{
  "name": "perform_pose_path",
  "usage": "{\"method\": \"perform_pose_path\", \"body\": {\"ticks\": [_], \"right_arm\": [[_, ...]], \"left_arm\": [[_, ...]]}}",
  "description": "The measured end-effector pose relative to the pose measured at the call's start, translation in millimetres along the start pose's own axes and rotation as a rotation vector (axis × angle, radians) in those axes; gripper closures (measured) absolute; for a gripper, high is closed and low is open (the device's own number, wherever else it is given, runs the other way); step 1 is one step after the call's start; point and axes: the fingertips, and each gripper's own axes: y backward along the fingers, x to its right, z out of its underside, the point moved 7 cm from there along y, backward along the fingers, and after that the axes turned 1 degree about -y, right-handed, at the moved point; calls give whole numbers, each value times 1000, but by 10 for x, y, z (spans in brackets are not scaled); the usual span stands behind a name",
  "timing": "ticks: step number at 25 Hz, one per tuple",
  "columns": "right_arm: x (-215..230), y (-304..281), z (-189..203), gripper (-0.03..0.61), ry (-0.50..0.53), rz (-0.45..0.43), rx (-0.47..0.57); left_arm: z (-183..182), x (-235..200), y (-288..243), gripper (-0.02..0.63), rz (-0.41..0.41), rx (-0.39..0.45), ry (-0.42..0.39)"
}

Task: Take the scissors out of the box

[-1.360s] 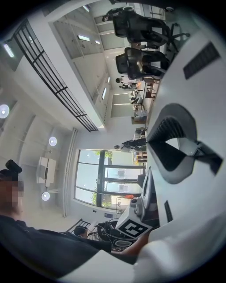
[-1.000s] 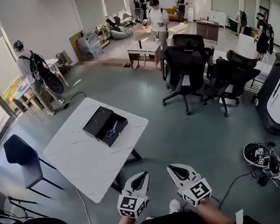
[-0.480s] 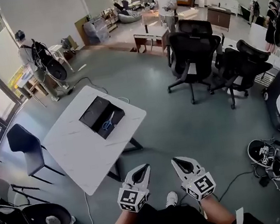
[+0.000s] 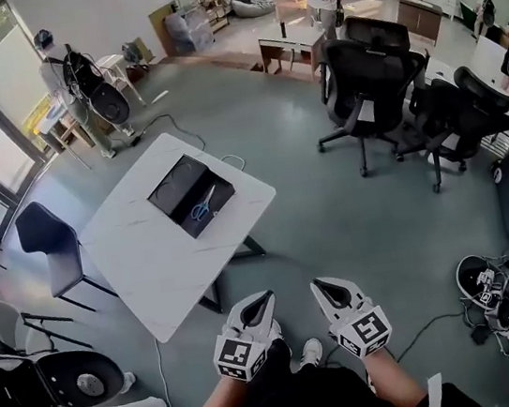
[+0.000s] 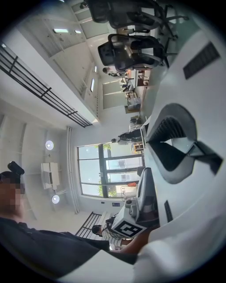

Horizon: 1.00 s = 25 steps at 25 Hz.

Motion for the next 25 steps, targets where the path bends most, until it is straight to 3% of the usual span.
{"method": "perform_pose_path", "body": {"ticks": [12, 19, 25], "right_arm": [[-113, -781, -184, 571, 81, -153, -79], [-56, -1289, -370, 571, 119, -161, -87], [-42, -1683, -496, 571, 124, -95, -56]], "left_arm": [[-117, -658, -117, 604, -39, 43, 34], [-211, -1196, -135, 604, -85, 84, 69], [-183, -1583, -177, 604, -52, 90, 109]]}}
